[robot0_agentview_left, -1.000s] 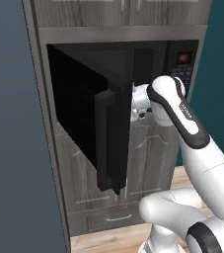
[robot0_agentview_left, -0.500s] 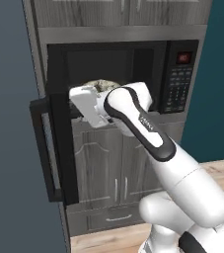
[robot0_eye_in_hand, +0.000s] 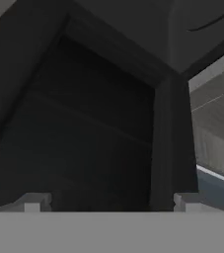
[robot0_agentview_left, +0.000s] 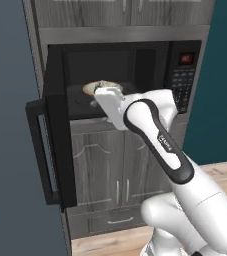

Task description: The microwave is finished heating the fish and broccoli. Take the bowl containing the food and place it on the dining counter.

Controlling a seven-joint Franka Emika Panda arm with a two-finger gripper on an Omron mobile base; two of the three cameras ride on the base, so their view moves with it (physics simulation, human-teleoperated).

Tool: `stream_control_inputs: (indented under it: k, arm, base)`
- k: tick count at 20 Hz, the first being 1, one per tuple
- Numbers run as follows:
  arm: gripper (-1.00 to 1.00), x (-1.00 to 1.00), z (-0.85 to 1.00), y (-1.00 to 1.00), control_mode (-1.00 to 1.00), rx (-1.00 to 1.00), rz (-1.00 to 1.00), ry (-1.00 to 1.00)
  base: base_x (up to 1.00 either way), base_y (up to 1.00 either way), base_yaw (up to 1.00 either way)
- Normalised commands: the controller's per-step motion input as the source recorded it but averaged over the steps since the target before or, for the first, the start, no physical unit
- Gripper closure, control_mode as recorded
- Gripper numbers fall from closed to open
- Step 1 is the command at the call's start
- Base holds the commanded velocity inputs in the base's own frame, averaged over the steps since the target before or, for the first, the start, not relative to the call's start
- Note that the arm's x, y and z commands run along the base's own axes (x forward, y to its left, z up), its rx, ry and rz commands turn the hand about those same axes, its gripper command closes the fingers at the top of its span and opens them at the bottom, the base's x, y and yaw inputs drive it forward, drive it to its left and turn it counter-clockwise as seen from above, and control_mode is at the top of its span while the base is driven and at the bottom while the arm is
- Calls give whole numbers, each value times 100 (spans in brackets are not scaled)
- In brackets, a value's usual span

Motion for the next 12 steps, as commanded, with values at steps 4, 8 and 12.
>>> stream_control_inputs:
  k: [4, 8, 12]
  arm:
    - [-100, 7, 5, -100, -100, 0, -42, 12]
    - [-100, 25, 12, -100, -100, 0, -33, 36]
    - [-100, 29, 21, -100, -100, 0, -22, 42]
  base:
    - [0, 0, 0]
    - [0, 0, 0]
    - [0, 0, 0]
